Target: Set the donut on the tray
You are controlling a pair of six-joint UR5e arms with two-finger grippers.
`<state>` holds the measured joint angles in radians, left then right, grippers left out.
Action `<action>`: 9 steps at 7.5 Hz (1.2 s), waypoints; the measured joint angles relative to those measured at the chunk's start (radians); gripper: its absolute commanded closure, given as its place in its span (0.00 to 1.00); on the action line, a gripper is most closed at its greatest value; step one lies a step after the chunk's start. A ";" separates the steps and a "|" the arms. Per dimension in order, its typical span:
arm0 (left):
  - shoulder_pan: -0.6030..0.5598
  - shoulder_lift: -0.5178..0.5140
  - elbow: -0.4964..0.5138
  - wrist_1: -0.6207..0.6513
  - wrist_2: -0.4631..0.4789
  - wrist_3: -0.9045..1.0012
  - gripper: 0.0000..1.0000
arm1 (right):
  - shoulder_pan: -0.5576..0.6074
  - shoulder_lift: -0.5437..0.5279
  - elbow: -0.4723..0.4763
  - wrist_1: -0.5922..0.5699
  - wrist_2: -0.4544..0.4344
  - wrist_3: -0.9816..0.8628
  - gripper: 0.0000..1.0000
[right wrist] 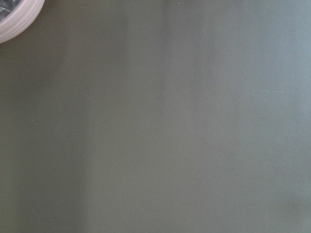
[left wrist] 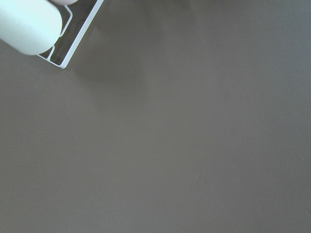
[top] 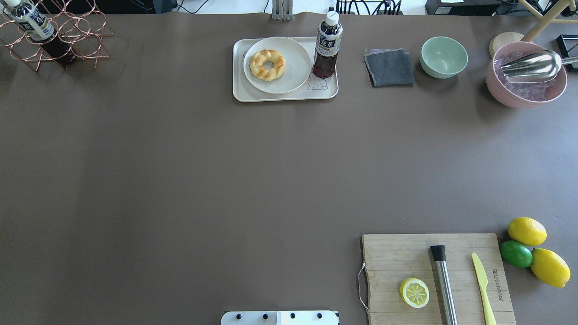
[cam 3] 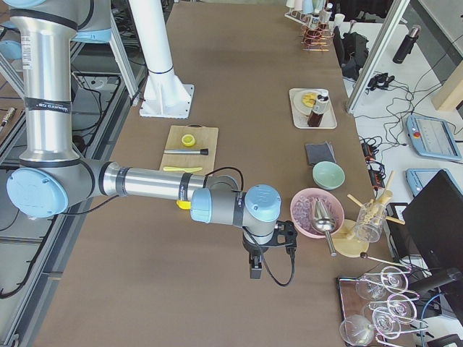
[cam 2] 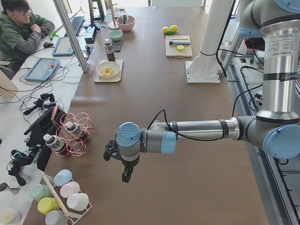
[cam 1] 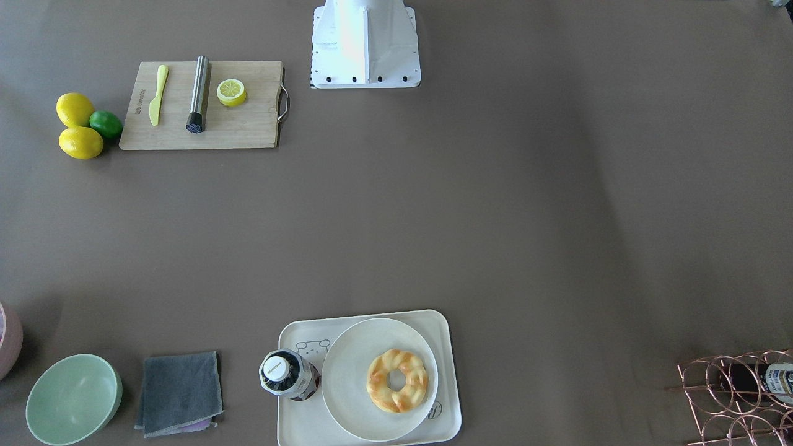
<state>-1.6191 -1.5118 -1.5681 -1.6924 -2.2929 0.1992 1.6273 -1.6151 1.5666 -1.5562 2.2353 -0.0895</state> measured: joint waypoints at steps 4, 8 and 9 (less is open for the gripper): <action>-0.009 0.009 0.009 0.014 -0.004 0.006 0.01 | 0.002 -0.007 0.001 0.000 0.010 0.006 0.00; 0.015 -0.038 -0.007 0.058 -0.001 -0.123 0.01 | 0.002 -0.009 0.001 -0.002 0.015 0.006 0.00; 0.026 -0.036 -0.008 0.057 -0.004 -0.133 0.01 | 0.002 -0.010 0.001 -0.002 0.015 0.006 0.00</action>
<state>-1.5928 -1.5481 -1.5763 -1.6358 -2.2973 0.0661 1.6291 -1.6254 1.5677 -1.5578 2.2503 -0.0840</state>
